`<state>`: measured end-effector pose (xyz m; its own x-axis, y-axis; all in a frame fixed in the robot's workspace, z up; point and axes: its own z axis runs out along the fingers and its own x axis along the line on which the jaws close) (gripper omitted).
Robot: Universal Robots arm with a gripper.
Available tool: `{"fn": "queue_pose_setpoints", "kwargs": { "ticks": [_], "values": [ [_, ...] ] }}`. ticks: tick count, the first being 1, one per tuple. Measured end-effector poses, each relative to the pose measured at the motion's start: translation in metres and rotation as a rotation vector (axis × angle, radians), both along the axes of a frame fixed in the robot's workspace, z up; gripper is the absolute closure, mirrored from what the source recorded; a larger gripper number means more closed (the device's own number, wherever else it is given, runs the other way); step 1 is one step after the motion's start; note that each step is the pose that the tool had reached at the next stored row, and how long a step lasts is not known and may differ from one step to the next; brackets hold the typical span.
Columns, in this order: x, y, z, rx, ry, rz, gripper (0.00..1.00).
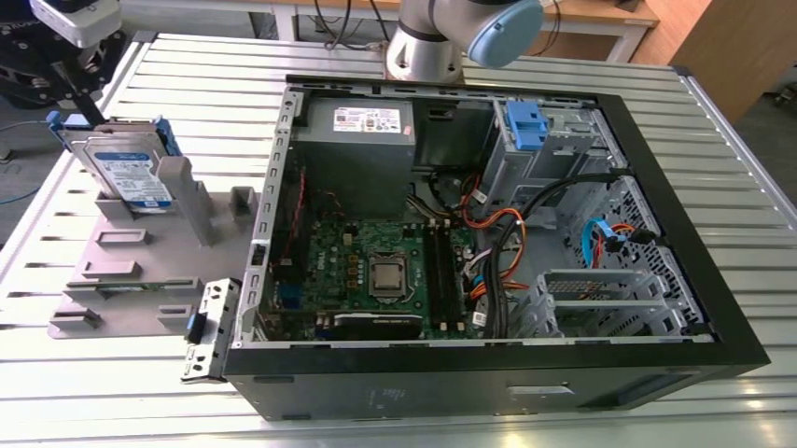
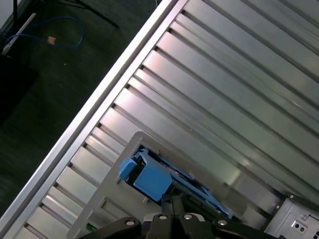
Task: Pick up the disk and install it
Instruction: 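Pick up the disk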
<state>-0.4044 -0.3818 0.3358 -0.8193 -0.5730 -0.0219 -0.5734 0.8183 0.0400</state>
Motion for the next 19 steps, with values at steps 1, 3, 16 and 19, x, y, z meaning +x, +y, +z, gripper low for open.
{"fn": "queue_pose_setpoints", "kwargs": {
  "ticks": [1, 3, 16, 19],
  "values": [
    [0.0, 0.0, 0.0, 0.0, 0.0, 0.013, 0.89],
    [0.0, 0.0, 0.0, 0.0, -0.0001, 0.039, 0.89],
    [0.0, 0.0, 0.0, -0.0001, 0.0001, 0.25, 0.89],
    [0.0, 0.0, 0.0, 0.0, 0.0, 0.26, 0.89]
  ]
}}
